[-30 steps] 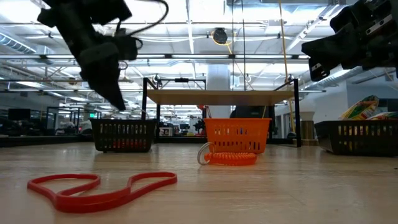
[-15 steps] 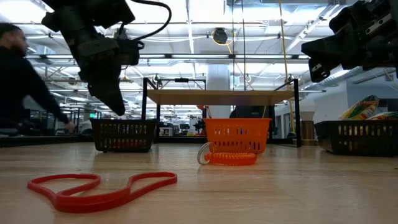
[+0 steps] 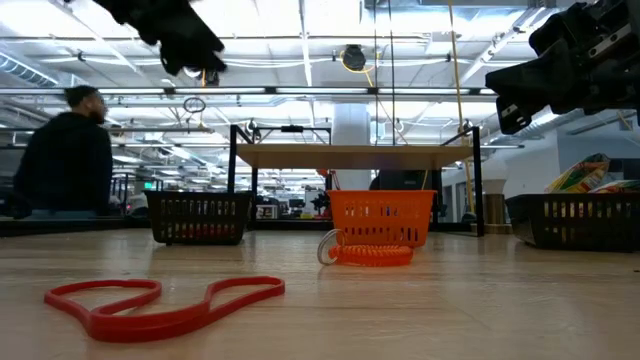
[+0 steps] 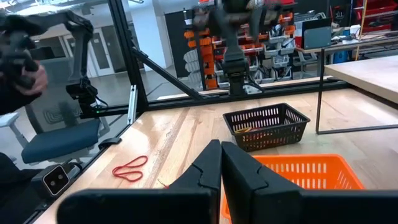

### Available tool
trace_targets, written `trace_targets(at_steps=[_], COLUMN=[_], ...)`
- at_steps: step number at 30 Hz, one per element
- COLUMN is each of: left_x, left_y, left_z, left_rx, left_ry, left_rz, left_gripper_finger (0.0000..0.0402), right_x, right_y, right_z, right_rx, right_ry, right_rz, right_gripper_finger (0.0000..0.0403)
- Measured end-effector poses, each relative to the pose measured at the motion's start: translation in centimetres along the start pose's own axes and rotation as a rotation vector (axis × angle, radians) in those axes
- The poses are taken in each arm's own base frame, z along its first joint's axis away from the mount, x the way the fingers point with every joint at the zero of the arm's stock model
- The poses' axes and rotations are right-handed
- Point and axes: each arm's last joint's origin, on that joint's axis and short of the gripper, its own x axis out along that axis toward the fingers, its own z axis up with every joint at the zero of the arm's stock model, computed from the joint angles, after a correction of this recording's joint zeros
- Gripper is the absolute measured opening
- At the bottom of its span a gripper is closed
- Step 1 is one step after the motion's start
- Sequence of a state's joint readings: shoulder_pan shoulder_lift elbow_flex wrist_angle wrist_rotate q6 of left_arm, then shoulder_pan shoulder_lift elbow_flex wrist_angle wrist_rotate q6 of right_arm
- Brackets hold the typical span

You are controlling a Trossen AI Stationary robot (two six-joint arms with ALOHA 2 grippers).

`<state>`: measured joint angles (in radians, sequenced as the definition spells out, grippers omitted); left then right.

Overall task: Pick & Place Office Desk Supplies
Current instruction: Put the spring keychain into the orange bin

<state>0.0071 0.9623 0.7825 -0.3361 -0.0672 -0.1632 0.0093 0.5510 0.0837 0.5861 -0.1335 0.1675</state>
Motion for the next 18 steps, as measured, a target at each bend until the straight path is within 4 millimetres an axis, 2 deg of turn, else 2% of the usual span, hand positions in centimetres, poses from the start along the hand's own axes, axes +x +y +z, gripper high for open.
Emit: trace_targets(at_steps=[2, 4, 9, 10, 14, 18], left_x=[-2.1, -3.6, -4.5, -4.5, -4.6, -4.6], left_y=[0.5, 0.8, 1.1, 1.2, 1.4, 2.0], left_z=[0.0, -0.7, -4.3, -4.9, -6.7, -8.2], left_rx=[0.004, 0.002, -0.114, -0.146, -0.179, -0.184], left_ry=[-0.082, -0.149, -0.298, -0.317, -0.355, -0.407], left_rz=[0.033, 0.036, -0.026, -0.039, -0.050, 0.047], left_gripper_finger=[0.0173, 0.0134, 0.0024, 0.0012, 0.0013, 0.0003], right_x=[0.0, 0.0, 0.0, 0.0, 0.0, 0.0], right_y=[0.0, 0.0, 0.0, -0.1, -0.1, -0.1], right_z=[0.0, 0.0, -0.3, -0.4, -0.6, -0.4], right_rx=[0.001, 0.001, 0.006, 0.008, 0.011, 0.008], right_ry=[0.004, 0.003, 0.027, 0.037, 0.057, 0.042], right_rz=[0.000, 0.000, -0.004, -0.006, -0.011, -0.009], right_gripper_finger=[0.0004, 0.0004, 0.0004, 0.0004, 0.0004, 0.0004])
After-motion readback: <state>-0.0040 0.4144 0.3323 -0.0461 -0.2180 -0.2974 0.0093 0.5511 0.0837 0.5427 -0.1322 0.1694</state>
